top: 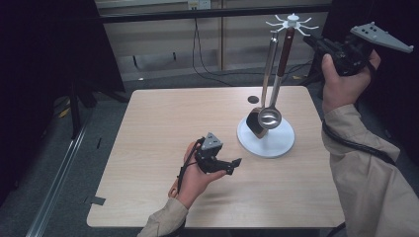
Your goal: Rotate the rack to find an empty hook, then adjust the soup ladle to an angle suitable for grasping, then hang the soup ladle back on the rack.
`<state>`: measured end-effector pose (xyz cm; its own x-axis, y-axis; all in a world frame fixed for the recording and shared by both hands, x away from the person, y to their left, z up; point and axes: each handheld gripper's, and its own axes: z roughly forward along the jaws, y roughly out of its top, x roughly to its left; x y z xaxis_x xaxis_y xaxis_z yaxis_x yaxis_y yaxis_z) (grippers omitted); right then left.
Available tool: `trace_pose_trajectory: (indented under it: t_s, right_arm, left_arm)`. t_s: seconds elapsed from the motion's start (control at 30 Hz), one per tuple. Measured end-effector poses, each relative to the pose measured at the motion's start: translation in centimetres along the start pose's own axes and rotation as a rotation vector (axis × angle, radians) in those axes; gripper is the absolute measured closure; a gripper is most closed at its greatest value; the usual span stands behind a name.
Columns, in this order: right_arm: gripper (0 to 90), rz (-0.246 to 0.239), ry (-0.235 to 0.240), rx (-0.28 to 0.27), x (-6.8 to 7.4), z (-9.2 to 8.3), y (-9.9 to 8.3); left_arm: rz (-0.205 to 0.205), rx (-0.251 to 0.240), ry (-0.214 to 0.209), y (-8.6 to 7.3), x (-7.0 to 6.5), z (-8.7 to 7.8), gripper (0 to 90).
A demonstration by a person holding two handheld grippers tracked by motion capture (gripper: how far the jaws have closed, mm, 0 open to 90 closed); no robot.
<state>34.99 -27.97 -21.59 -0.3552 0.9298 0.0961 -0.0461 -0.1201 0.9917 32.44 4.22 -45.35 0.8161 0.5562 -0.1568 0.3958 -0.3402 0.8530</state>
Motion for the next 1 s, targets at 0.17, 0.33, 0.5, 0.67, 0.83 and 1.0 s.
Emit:
trace_pose_trajectory:
  t_s: [0.17, 0.33, 0.5, 0.67, 0.83, 1.0]
  right_arm:
    - [90.0, -0.009, 0.013, 0.006, 0.4, 0.0, -0.2]
    - [90.0, -0.012, 0.03, 0.008, 0.7, 0.1, -0.4]
    - [90.0, -0.02, 0.046, 0.014, 1.3, 0.3, -0.4]
    - [90.0, -0.021, 0.055, 0.016, 1.7, 0.4, -0.4]
    - [90.0, -0.018, 0.069, 0.023, 1.9, 0.5, -0.5]
    - [90.0, -0.006, 0.082, 0.017, 1.8, 0.3, -0.7]
  left_arm:
    - [0.006, 0.0, -0.001, 0.0, 0.0, 0.0, 12.3]
    - [0.009, 0.002, 0.001, 0.1, 0.0, 0.0, 12.3]
    - [0.009, 0.005, 0.004, 0.1, 0.0, 0.0, 12.3]
    - [0.009, 0.003, 0.004, 0.1, 0.0, -0.1, 12.3]
    - [0.012, 0.002, 0.005, 0.1, 0.0, -0.1, 12.3]
    - [0.009, 0.002, 0.012, 0.2, 0.1, -0.3, 12.3]
